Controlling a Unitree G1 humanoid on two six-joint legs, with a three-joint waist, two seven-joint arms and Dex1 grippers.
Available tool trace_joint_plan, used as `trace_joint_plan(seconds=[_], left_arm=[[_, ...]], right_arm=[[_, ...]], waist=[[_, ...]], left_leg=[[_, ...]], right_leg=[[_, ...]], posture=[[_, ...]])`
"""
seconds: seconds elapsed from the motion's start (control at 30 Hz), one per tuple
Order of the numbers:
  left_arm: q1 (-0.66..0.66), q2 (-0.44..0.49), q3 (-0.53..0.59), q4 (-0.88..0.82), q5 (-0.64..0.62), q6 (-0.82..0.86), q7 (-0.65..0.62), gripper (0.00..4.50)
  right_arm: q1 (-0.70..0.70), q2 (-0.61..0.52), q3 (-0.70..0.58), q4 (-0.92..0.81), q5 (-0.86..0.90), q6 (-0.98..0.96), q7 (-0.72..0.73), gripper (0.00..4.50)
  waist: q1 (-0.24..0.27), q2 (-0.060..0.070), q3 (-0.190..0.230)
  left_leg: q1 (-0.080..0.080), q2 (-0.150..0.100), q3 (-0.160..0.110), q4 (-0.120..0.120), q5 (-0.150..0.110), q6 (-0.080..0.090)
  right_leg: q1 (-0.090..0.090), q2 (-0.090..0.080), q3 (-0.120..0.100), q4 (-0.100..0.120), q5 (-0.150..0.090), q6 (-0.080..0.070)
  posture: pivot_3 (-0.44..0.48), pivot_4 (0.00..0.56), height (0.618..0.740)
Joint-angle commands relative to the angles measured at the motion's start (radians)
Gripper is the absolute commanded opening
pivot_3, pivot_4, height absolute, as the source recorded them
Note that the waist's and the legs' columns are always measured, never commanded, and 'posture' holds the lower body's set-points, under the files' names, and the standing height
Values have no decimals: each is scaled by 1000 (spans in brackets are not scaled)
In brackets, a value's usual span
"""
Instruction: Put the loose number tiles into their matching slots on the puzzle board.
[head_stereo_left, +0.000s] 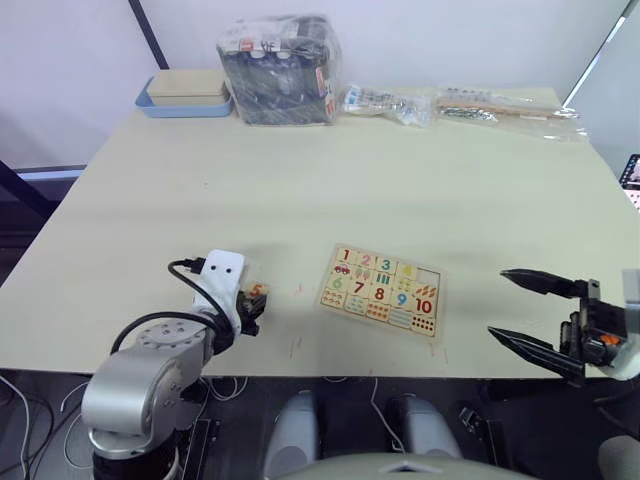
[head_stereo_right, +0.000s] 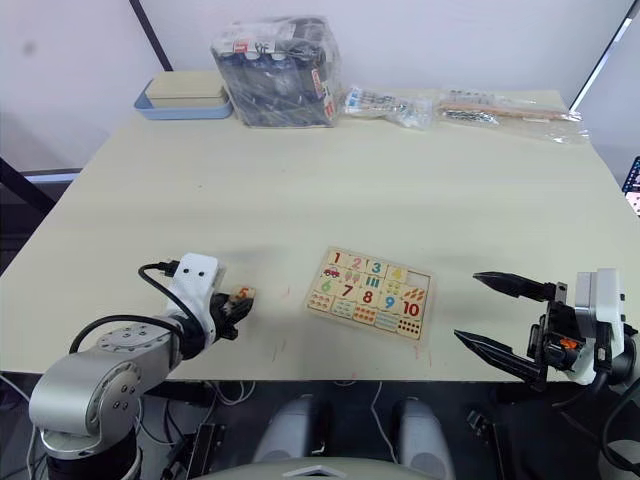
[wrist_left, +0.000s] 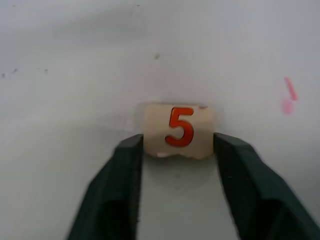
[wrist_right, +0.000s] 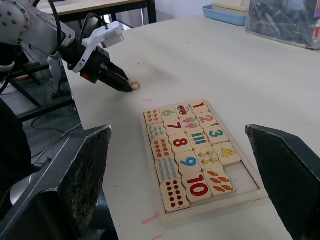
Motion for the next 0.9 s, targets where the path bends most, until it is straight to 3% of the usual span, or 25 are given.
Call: trace_joint_plan(seconds=[0.03,0.07,0.17,0.3,0.57,0.7,0.77,0.83,0.9], left_arm=[[-6,-4,58,-18,-59,20,-32,4085],[-5,10,75,-28,-76,20,-52,4453],[-23,35,170,-58,-158,19,-171,4453],[9,194,241,0,-229,-58,-329,4453],[97,511,231,276,-256,-478,-736,4453],[40,700,112,648,-162,-887,-1140,4453],[-28,746,37,796,-137,-1031,-1295,4453],[-113,757,-37,921,-109,-1189,-1416,4453],[-216,769,-143,1035,-99,-1310,-1459,4453]], right_arm=[[-5,-2,-20,-14,8,-7,6,4500],[-4,1,-17,-15,5,-10,6,4500],[-4,13,-6,-16,-2,-18,1,4500],[-11,42,-4,-21,2,-25,-20,4500],[-4,71,1,-24,-24,-50,-28,4500],[5,69,-5,-37,-21,-53,-18,4500],[15,60,-8,-46,-25,-59,-1,4500],[26,48,-14,-55,-25,-60,15,4500],[36,36,-27,-63,-18,-56,26,4500]], waist=[[0,0,0],[0,0,0],[-1,-1,1],[0,-2,2],[2,0,4],[3,3,6],[7,5,7],[7,6,7],[9,6,8]], left_leg=[[0,0,0,0,0,0],[0,0,0,0,0,0],[1,0,0,0,0,0],[1,1,0,0,0,0],[0,2,2,-1,-2,-4],[-1,2,6,-1,-3,-4],[-1,2,8,-1,-3,-5],[-2,3,10,-1,-4,-5],[-3,3,13,-1,-3,-1]], right_leg=[[0,0,0,0,0,0],[0,0,0,0,0,0],[0,1,0,0,-1,1],[-1,1,-1,0,-1,1],[-4,-3,-2,-1,-1,1],[-7,-12,-11,-1,0,1],[-8,-21,-23,-1,-2,3],[-10,-27,-31,-2,-2,3],[-10,-36,-41,-3,-2,3]], posture=[[0,150,740],[0,150,740],[0,150,740],[0,150,740],[0,150,740],[0,150,740],[0,150,740],[0,150,740],[0,150,740]])
